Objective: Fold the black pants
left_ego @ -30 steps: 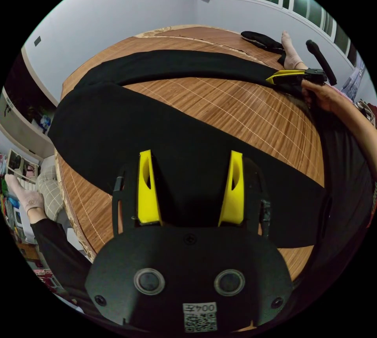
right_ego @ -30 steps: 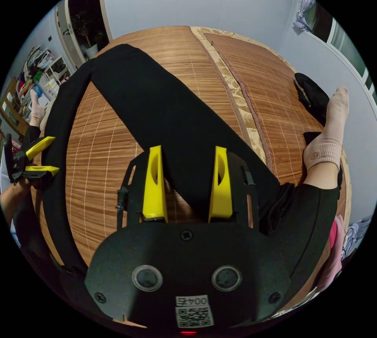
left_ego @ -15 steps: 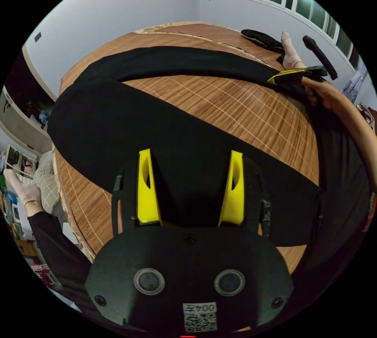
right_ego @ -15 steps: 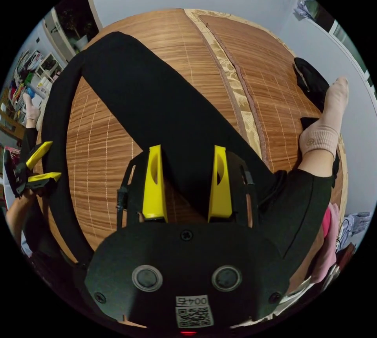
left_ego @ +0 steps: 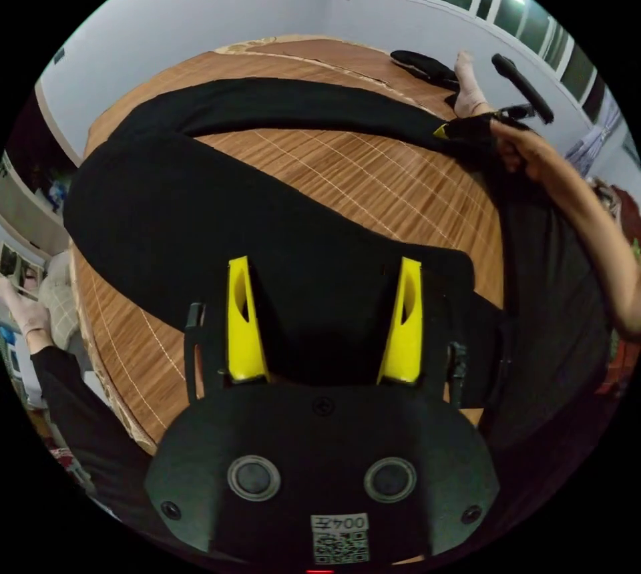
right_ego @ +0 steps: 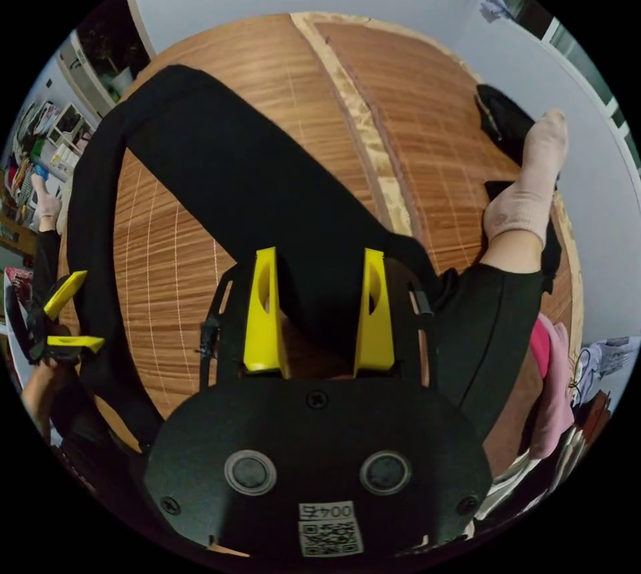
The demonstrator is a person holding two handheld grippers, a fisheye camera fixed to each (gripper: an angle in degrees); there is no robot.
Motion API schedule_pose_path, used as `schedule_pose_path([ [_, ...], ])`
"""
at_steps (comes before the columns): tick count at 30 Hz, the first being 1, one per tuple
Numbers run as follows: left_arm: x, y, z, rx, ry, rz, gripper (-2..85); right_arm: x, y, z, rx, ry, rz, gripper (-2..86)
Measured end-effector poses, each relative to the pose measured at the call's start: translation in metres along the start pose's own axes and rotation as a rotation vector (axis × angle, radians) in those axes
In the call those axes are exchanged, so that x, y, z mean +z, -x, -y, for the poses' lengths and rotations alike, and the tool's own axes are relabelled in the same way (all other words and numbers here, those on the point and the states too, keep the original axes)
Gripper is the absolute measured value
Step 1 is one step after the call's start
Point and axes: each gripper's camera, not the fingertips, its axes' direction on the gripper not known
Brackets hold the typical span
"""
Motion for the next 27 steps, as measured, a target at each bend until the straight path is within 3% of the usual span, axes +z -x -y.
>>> schedule_pose_path([
  [2,-0.013,0.012,0.010,-0.037,-0.040,-0.056,28.6,-0.012,0.000,-0.002,-0.003,-0.089,-0.021,17.2],
  [5,-0.031,0.042,0.031,-0.038,-0.136,0.028,28.3,-0.022,-0.001,-0.002,-0.006,-0.189,0.046,16.1],
  [9,-0.026,0.116,0.074,-0.148,-0.148,0.109,27.3,-0.006,0.000,0.017,-0.009,-0.136,0.154,14.1],
  [16,0.028,0.192,0.113,-0.196,0.032,0.246,27.8,0.015,0.016,0.040,-0.072,-0.066,0.059,13.2],
  [17,0.030,0.192,0.109,-0.190,-0.050,0.265,27.9,0.016,0.018,0.042,-0.085,-0.064,0.042,13.2],
  [24,0.027,0.210,0.145,-0.174,-0.020,0.171,28.6,0.021,0.016,0.054,-0.079,-0.066,0.055,13.2],
  [27,0.013,0.217,0.171,-0.135,-0.130,0.257,27.2,0.024,0.017,0.056,-0.082,-0.083,0.047,13.3],
])
